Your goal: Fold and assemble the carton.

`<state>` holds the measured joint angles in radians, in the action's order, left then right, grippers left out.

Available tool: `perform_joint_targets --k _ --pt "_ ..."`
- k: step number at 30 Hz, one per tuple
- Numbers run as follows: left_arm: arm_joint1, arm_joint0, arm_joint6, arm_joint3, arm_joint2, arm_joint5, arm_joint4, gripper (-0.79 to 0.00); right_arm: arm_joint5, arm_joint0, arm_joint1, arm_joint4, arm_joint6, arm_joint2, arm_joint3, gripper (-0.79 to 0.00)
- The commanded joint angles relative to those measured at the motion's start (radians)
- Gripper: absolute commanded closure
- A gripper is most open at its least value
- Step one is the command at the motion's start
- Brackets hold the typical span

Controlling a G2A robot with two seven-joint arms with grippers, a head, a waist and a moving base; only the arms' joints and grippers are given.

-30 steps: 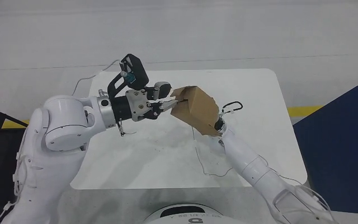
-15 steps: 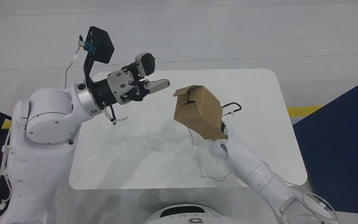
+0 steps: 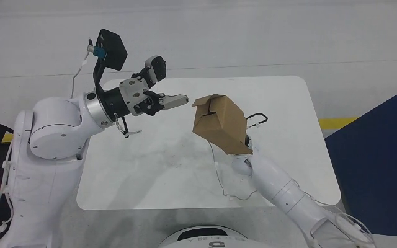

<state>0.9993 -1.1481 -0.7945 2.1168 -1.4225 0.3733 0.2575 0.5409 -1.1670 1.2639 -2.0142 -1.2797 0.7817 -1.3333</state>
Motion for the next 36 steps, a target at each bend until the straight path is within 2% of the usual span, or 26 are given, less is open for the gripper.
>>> perform_joint_targets --k 1,35,36 --pt "0.000 0.000 0.000 0.000 0.000 0.000 0.000 -0.785 0.000 0.000 0.000 0.000 0.000 0.000 0.000 0.000" --pt "0.000 0.000 0.000 0.000 0.000 0.000 0.000 -0.785 0.000 0.000 0.000 0.000 0.000 0.000 0.000 0.000" --pt "0.000 0.000 0.000 0.000 0.000 0.000 0.000 -0.785 -0.013 0.002 -0.001 0.021 0.019 0.002 0.005 -0.785"
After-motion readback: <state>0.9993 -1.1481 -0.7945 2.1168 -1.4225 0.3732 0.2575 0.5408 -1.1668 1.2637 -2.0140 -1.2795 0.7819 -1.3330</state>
